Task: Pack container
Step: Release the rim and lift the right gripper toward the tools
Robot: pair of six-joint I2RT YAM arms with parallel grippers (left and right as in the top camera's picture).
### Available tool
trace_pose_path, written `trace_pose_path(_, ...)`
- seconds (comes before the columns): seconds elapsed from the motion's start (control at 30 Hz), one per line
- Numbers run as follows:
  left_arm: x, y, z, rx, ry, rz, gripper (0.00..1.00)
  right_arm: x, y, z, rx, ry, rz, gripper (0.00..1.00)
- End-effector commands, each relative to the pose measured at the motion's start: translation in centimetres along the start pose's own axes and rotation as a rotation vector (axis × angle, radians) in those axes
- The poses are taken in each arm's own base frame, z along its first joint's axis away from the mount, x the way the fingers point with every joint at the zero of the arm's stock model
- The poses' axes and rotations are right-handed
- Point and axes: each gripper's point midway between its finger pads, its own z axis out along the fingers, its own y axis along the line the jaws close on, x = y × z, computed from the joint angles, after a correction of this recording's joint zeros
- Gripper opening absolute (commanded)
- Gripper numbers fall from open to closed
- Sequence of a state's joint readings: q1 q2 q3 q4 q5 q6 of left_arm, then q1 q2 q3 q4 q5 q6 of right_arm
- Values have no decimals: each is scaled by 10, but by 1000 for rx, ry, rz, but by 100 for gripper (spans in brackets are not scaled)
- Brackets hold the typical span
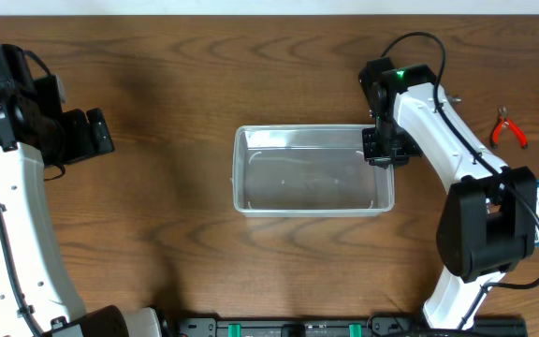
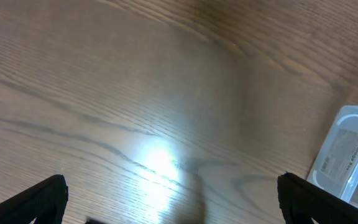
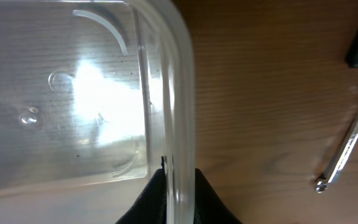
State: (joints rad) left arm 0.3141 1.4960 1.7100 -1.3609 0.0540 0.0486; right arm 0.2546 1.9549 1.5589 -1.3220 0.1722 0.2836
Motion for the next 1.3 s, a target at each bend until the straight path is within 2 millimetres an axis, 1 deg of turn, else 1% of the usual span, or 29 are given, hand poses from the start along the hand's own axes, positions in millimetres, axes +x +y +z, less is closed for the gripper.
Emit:
trace_pose_path(0.0, 0, 0, -4, 8, -9, -14, 98, -1, -15, -4, 57, -24, 2, 15)
trace_pose_path(0.07, 0, 0, -4, 8, -9, -14, 98, -1, -15, -4, 57, -23, 1, 22)
trace_pose_path(0.13, 0, 0, -4, 8, -9, -14, 98, -1, -15, -4, 57, -23, -2, 33)
trace_pose_path(0.23, 0, 0, -4, 8, -9, -14, 98, -1, -14, -4, 53, -23, -9, 48)
trace_pose_path(0.3, 0, 0, -4, 8, -10, -14, 98, -1, -14, -4, 52, -25, -9, 54)
trace_pose_path(0.33, 0, 0, -4, 8, -10, -14, 98, -1, -14, -5, 49, -26, -9, 56)
trace_pose_path(0.47, -1, 0, -4, 8, -11, -14, 98, -5, -10, -12, 19, -47, -14, 57)
trace_pose_path(0.57, -3, 0, -4, 9, -19, -14, 98, -15, -9, -27, 3, -98, -12, 57)
trace_pose_path(0.7, -4, 0, -4, 9, -24, -14, 98, -29, -11, -58, -21, -191, -7, 63)
trace_pose_path(0.8, -4, 0, -4, 8, -24, -14, 98, -39, -13, -84, -40, -269, -1, 68)
trace_pose_path(0.87, -4, 0, -4, 9, -24, -14, 98, -45, -15, -103, -52, -326, -1, 73)
trace_pose_path(0.9, -4, 0, -4, 9, -25, -13, 98, -48, -16, -112, -57, -355, 2, 77)
trace_pose_path(1.0, -5, 0, -4, 9, -27, -13, 98, -53, -25, -145, -58, -446, 26, 99)
trace_pose_path(1.17, -5, 0, -4, 8, -28, -13, 98, -47, -57, -194, -11, -572, 92, 99)
trace_pose_path(1.2, -5, 0, -4, 8, -28, -13, 98, -44, -64, -202, -8, -595, 105, 99)
trace_pose_path(1.23, -5, 0, -4, 8, -28, -14, 98, -39, -73, -216, -11, -637, 117, 99)
trace_pose_path(1.27, -5, 0, -4, 8, -28, -13, 98, -35, -77, -223, -12, -659, 119, 99)
